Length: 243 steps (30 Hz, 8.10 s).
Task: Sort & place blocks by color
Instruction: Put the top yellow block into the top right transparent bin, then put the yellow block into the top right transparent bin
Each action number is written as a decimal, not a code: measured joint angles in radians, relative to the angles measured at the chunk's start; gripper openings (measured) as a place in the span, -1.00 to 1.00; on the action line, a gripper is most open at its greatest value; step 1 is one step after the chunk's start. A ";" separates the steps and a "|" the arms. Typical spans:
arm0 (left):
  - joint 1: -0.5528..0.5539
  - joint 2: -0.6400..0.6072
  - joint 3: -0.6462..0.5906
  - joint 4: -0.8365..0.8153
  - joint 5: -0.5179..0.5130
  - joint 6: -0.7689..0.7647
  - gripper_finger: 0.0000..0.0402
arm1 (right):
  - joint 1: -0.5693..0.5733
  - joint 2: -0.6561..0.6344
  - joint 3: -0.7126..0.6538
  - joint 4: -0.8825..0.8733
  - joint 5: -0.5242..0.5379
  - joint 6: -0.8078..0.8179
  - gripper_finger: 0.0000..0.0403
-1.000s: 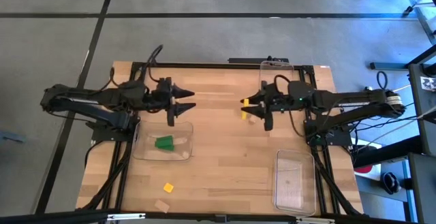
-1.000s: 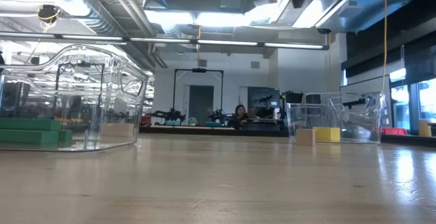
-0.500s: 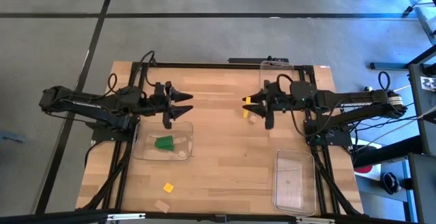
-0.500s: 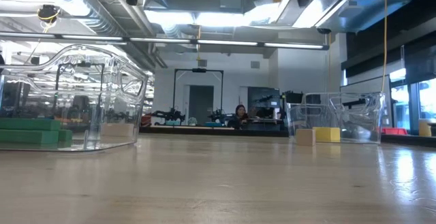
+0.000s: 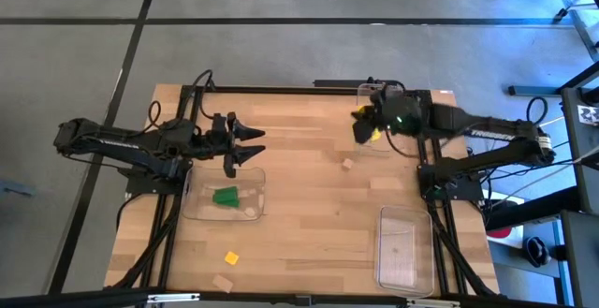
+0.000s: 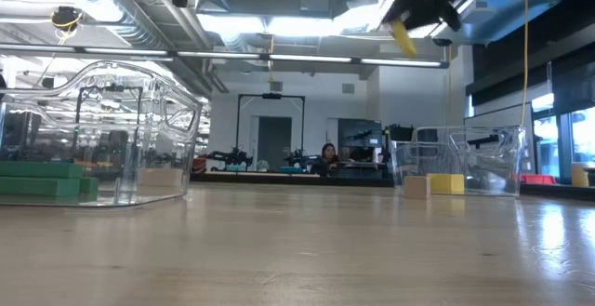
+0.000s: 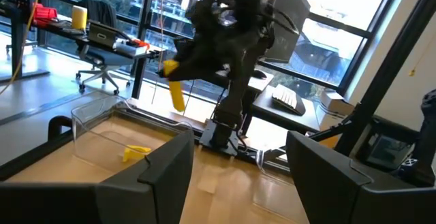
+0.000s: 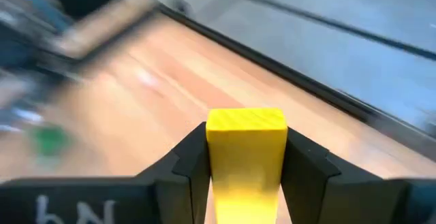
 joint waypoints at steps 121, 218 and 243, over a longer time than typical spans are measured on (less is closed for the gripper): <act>0.000 -0.101 -0.001 -0.026 0.055 0.027 0.11 | 0.178 -0.174 -0.290 0.773 -0.531 -0.222 0.30; -0.855 0.928 0.501 -0.998 0.020 -0.183 0.11 | 0.178 -0.174 -0.290 0.741 -0.531 -0.272 0.30; -0.820 1.014 0.500 -0.964 0.056 -0.157 0.10 | 0.177 -0.174 -0.290 0.739 -0.521 -0.271 0.30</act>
